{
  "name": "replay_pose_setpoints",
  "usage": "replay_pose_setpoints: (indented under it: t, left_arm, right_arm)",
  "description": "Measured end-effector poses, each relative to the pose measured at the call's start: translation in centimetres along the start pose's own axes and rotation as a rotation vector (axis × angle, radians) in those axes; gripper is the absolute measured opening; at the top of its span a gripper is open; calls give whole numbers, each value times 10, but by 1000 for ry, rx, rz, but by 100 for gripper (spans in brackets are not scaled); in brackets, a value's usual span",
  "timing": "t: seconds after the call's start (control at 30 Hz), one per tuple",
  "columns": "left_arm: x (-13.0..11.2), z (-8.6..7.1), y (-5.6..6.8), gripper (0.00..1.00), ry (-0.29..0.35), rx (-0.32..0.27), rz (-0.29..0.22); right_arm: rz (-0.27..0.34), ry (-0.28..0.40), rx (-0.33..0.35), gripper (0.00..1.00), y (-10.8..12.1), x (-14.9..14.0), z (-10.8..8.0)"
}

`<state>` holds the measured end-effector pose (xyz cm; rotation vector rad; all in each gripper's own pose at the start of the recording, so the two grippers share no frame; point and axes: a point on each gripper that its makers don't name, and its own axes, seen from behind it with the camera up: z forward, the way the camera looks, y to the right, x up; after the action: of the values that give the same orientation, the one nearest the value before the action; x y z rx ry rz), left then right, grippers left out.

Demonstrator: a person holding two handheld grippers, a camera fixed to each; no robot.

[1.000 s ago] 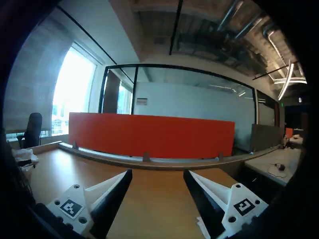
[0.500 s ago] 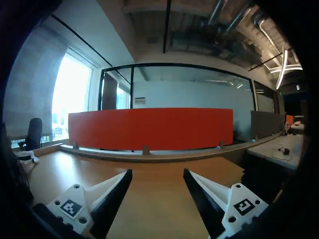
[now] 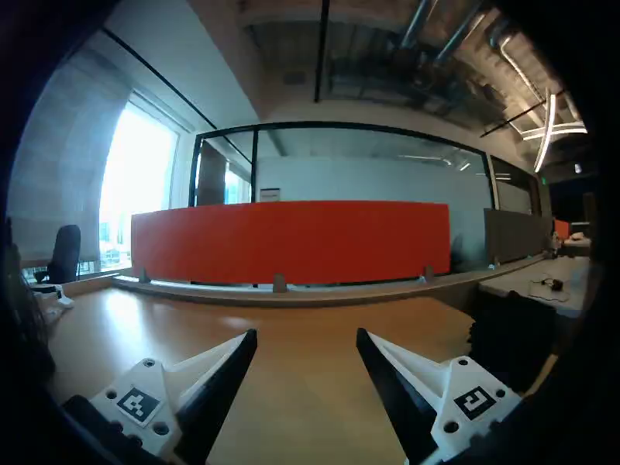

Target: Fold towel

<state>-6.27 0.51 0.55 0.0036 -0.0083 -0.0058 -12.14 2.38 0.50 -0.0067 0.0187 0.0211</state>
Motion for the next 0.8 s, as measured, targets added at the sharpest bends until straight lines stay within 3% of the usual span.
replay_pose_setpoints:
  t: [0.27, 0.8]
  left_arm:
    - [0, 0, 0, 69, 0, 0, 0]
    - [-1, 0, 0, 69, 0, 0, 0]
  right_arm:
    - [33, -8, -7, 99, 3, -10, 3]
    - [33, -12, -4, 99, -3, -23, 2]
